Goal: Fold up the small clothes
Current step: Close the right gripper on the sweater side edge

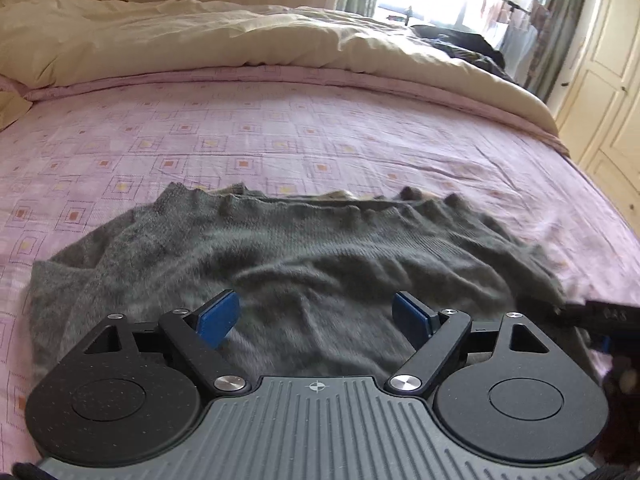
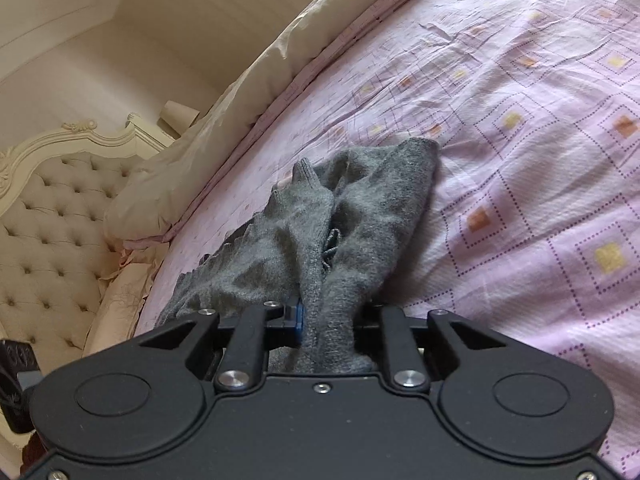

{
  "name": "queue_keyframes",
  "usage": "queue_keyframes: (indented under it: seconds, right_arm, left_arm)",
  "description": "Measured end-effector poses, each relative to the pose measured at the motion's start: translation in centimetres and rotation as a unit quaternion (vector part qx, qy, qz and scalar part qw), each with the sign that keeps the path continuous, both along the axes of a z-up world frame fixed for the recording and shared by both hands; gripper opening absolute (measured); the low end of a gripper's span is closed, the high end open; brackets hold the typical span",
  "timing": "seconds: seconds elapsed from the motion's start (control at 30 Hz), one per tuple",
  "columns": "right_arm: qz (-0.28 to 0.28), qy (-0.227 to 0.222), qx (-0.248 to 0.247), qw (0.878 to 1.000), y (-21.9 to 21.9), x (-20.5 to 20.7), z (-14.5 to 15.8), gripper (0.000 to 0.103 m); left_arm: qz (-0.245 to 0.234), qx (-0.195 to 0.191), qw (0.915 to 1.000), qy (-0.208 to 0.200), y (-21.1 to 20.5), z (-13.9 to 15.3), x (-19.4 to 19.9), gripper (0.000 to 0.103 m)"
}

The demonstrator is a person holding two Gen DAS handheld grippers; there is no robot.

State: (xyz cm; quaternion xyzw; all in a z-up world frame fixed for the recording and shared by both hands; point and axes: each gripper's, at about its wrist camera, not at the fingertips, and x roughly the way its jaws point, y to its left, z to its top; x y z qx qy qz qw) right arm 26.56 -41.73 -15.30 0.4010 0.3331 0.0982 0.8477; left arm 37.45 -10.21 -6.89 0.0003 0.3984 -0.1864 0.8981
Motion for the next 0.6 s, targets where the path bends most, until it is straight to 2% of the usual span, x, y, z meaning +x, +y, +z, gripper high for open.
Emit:
queue_keyframes:
  seconds: [0.1,0.13,0.2,0.27,0.37,0.5,0.6]
  right_arm:
    - [-0.003,0.009,-0.025,1.000,0.8,0.4,1.2,0.026]
    - [-0.003,0.012,-0.036,0.999,1.0,0.5,1.7,0.026]
    - [-0.001,0.016,-0.063,0.998,1.7,0.7,2.7,0.026]
    - [0.003,0.017,-0.082,0.997,2.3,1.1,3.8,0.026]
    - [0.009,0.019,-0.109,0.994,3.7,1.6,5.9,0.026]
    - [0.028,0.008,-0.137,0.990,6.5,2.5,9.4,0.025]
    - [0.057,-0.009,-0.158,0.986,10.2,3.6,12.4,0.025]
  left_arm:
    - [-0.019,0.033,0.9993,-0.005,-0.6,-1.3,-2.0,0.083]
    - [-0.023,0.046,0.9986,0.008,-0.8,-2.3,-2.0,0.083]
    - [-0.028,0.046,0.9985,-0.005,-0.6,-3.0,-2.1,0.084]
    - [-0.027,0.030,0.9992,-0.001,-0.2,-2.4,-2.1,0.083]
    - [-0.007,-0.017,0.9998,0.003,2.2,-1.0,-2.8,0.083]
    - [0.018,-0.022,0.9994,-0.019,6.3,0.1,-5.2,0.083]
    - [0.032,-0.029,0.9989,-0.015,9.5,0.2,-6.5,0.083]
